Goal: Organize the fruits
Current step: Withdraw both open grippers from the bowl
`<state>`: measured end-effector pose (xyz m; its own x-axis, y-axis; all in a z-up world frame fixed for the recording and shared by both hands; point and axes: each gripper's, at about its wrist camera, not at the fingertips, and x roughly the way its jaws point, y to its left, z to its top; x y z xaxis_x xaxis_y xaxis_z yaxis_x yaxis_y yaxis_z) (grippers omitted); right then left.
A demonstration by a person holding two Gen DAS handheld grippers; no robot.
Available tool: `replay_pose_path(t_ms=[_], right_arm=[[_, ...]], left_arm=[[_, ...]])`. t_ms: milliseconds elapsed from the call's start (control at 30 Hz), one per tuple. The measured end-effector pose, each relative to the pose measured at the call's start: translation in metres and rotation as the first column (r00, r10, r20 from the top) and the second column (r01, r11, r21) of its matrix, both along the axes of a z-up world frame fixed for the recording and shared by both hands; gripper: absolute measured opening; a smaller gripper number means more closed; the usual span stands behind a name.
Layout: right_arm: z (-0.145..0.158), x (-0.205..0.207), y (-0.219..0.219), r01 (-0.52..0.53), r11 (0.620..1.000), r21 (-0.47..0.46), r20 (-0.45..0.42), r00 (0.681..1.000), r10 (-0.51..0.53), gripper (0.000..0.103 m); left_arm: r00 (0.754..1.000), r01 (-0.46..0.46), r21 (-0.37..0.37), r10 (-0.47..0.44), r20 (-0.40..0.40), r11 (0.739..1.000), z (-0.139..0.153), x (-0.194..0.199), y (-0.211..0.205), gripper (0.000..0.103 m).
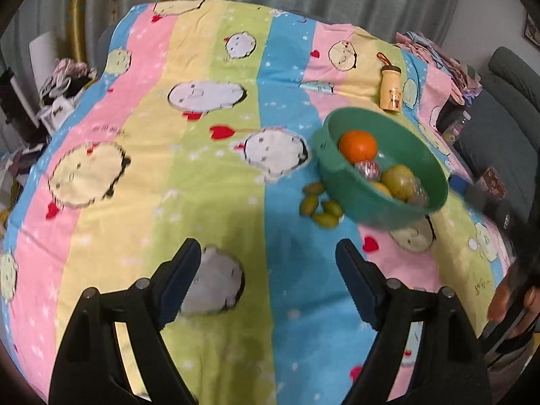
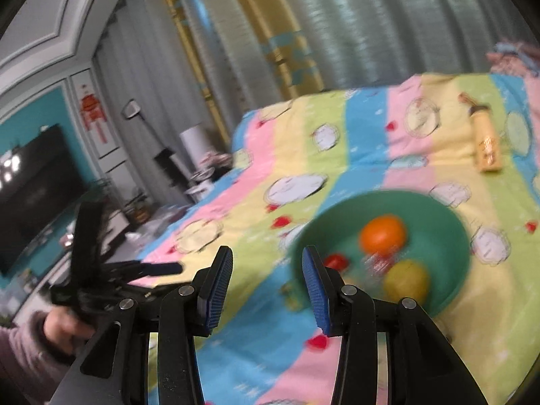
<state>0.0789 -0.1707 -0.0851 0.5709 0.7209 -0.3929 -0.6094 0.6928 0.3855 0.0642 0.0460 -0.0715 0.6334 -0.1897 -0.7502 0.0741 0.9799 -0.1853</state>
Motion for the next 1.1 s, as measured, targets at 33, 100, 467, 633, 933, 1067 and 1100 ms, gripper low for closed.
replay_pose_path(t_ms=[33,100,467,633,933,1067,1100], right_arm=[[-0.007,-0.004,0.005,-0.017,1.0,-0.006,-0.026,1.0,0.017,0.044],[-0.023,-0.01,0.015,-0.026,0.998,-0.05,-0.088,0.996,0.021,0.044],[-0.066,-0.005,0.038,0.07,0.974,-0.215,-0.205,0.972,-0.116,0.043],[-0.071,0.007,0.058,0.082,0.959,-0.272,-0.172,0.976,-0.133,0.043],[-0.084,0.043,0.091,0.167,0.907,-0.387,-0.163,0.956,-0.245,0.043],[-0.09,0.052,0.103,0.198,0.89,-0.411,-0.152,0.948,-0.281,0.043],[-0.09,0.054,0.103,0.205,0.887,-0.413,-0.149,0.946,-0.288,0.044]], left_arm=[[1.0,-0.003,-0.011,0.003,-0.008,1.0,-0.003,-0.006,0.003,0.082],[1.0,-0.007,-0.027,0.007,-0.015,1.0,-0.007,-0.012,0.006,0.082],[1.0,0.012,-0.111,-0.014,-0.024,0.994,-0.016,-0.043,0.019,0.083],[1.0,0.005,-0.139,-0.009,-0.029,0.99,-0.022,-0.046,0.03,0.083],[0.999,0.024,-0.188,-0.027,-0.017,0.982,-0.028,-0.04,0.049,0.083],[0.999,0.026,-0.212,-0.032,-0.023,0.977,-0.034,-0.035,0.057,0.083],[0.999,0.027,-0.216,-0.033,-0.025,0.976,-0.035,-0.034,0.059,0.083]])
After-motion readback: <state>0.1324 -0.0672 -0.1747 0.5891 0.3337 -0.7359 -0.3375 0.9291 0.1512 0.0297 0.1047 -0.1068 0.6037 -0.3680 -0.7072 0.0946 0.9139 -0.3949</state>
